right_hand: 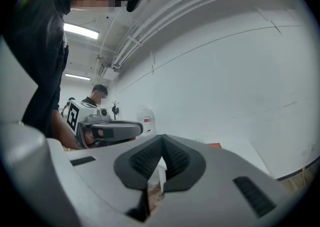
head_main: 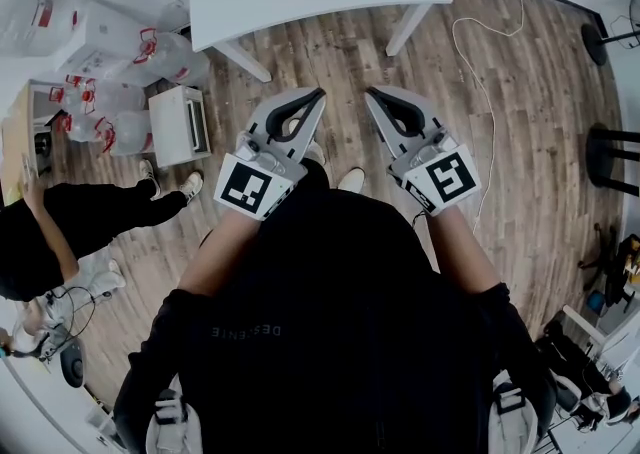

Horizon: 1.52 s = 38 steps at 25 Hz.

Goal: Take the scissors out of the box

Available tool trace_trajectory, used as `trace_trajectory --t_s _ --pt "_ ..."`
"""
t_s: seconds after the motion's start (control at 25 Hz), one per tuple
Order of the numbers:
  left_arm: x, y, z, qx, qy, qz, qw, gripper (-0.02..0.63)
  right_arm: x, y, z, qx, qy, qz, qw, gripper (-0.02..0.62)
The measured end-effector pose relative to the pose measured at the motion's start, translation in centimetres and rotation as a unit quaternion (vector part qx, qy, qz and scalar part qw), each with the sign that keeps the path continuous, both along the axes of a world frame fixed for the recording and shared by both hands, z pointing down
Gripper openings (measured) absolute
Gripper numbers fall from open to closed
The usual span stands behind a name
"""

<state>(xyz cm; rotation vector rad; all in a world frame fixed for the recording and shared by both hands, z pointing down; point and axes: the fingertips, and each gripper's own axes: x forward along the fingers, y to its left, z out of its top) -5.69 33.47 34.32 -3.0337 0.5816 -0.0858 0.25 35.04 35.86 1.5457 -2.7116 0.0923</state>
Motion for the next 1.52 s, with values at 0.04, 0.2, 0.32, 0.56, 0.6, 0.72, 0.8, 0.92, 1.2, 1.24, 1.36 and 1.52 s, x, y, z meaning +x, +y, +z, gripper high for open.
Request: trace_trajectory --t_s 0.04,0.2,0.32,0.56,0.6,0.72,0.8,0.92,1.2,1.24,1.36,1.52 --pt "0.2 -0.4 0.1 0.000 0.001 0.000 1.0000 0.021 0.1 -0.4 0.0 -0.001 0.001 -0.002 1.000 0.008" --pt "1.2 -2.6 0.4 0.000 0.002 0.004 1.0000 0.021 0.9 -2.6 0.3 -0.005 0.006 -0.004 1.000 0.008" --pt "1.8 -4.8 0.5 0.000 0.008 0.007 0.9999 0.020 1.5 -4.6 0.4 -0.007 0.011 -0.003 1.000 0.008" --pt "2.1 -10.7 0.6 -0.006 0.010 0.008 0.9999 0.020 1.9 -10.5 0.2 -0.011 0.018 -0.001 1.000 0.008" --pt "2.3 -11.8 0.6 -0.007 0.011 0.008 0.9999 0.021 1.9 -11.6 0.1 -0.013 0.018 0.000 1.000 0.008" --pt "2.4 -15.2 0.5 -0.008 0.014 0.009 0.9998 0.021 1.8 -14.8 -0.1 -0.020 0.015 0.004 1.000 0.008" --pt "2.3 -17.4 0.7 -0.011 0.013 0.010 0.9998 0.021 1.6 -16.9 0.1 -0.025 0.019 0.003 0.999 0.008" --pt "2.5 -20.4 0.6 -0.013 0.014 0.014 0.9997 0.021 1.5 -20.0 0.0 -0.029 0.021 0.006 0.999 0.008" --pt "1.8 -26.3 0.5 -0.017 0.017 0.024 0.9994 0.021 0.6 -26.3 -0.4 -0.032 0.024 0.013 0.999 0.008" --pt "1.6 -27.1 0.6 -0.018 0.017 0.025 0.9994 0.020 0.4 -27.1 -0.3 -0.033 0.025 0.014 0.999 0.009" --pt "1.2 -29.5 0.7 -0.019 0.019 0.030 0.9992 0.021 0.0 -29.5 -0.1 -0.036 0.028 0.019 0.999 0.009" --pt "1.0 -31.8 0.6 -0.024 0.026 0.038 0.9987 0.021 -0.2 -32.0 0.1 -0.037 0.029 0.028 0.998 0.008"
